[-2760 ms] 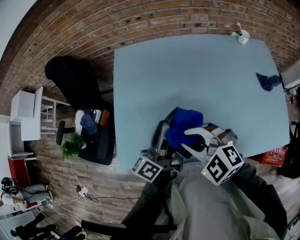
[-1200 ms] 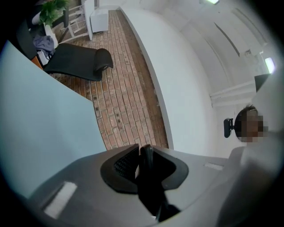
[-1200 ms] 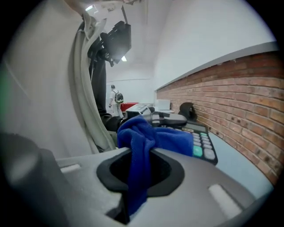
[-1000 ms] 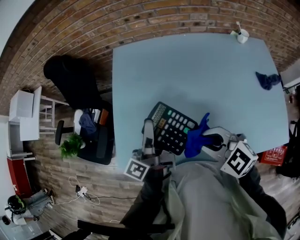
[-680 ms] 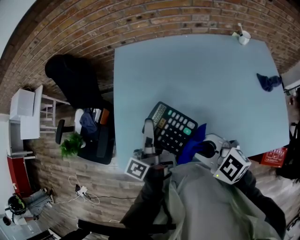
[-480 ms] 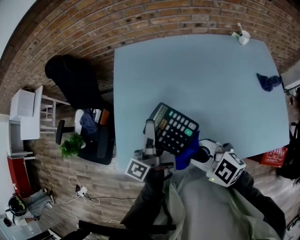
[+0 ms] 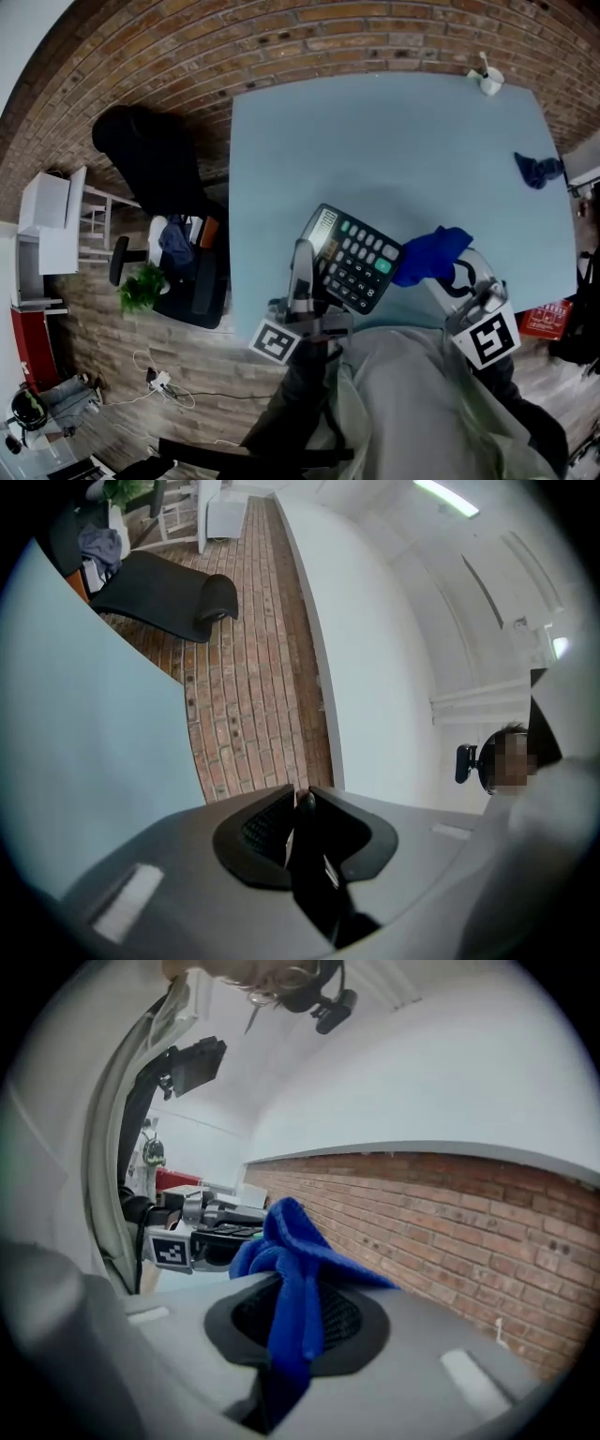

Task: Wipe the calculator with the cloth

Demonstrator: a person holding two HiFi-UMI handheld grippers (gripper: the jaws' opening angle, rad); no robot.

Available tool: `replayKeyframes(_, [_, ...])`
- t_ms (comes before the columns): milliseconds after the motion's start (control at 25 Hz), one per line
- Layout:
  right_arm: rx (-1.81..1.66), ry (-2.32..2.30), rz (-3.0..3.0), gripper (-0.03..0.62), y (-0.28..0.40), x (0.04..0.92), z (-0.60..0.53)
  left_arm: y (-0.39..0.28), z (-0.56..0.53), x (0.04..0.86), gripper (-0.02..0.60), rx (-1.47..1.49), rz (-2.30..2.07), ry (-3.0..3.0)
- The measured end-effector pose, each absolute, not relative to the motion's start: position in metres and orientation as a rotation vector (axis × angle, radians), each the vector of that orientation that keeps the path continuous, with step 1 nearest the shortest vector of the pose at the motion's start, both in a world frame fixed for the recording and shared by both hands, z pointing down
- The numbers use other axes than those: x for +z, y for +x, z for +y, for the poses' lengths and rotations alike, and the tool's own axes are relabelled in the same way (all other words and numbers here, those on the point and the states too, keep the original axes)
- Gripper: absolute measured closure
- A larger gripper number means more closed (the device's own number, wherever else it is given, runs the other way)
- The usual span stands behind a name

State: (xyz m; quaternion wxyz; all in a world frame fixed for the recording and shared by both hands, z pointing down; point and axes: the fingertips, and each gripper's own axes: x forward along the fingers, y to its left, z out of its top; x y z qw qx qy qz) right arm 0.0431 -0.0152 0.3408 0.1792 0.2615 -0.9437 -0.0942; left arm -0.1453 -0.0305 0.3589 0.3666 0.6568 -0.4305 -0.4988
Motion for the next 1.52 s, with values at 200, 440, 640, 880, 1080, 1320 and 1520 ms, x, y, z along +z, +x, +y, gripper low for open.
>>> replayKeyframes(200, [-0.209,0.924,-2.682,0.542,0.061,0.327,-0.032,-0.144,-0.028,0.355,0.528,-1.228,-1.14,1.751])
replayKeyframes(440, [-0.687,0.403,-2.48,0.543,-0.009,0.332,0.015,-0.126,-0.028,0.356,0.526,-1.001,-1.236,1.921])
replayKeyframes(640, [-0.616,0.287,-2.48,0.543,-0.027,0.353,0.014,-0.101,-0.026,0.361,0.523,-0.865,-1.213,1.999])
replayKeyframes(880, [-0.479,0.537,-2.406,0.542,-0.016,0.374,-0.059,-0.09,-0.025,0.385,0.523,-0.833,-1.17,1.922])
replayKeyframes(1080, [-0.321,0.229,-2.526,0.543,-0.046,0.381,-0.005,-0.099,-0.024,0.392,0.523,-0.771,-1.213,1.935])
replayKeyframes(1320, [-0.312,0.183,-2.518,0.543,-0.043,0.386,-0.004,-0.092,-0.027,0.392,0.525,-0.726,-1.193,1.977])
replayKeyframes(1520, [-0.403,0.325,-2.473,0.542,-0.051,0.396,-0.015,-0.1,-0.027,0.402,0.525,-0.708,-1.214,1.957])
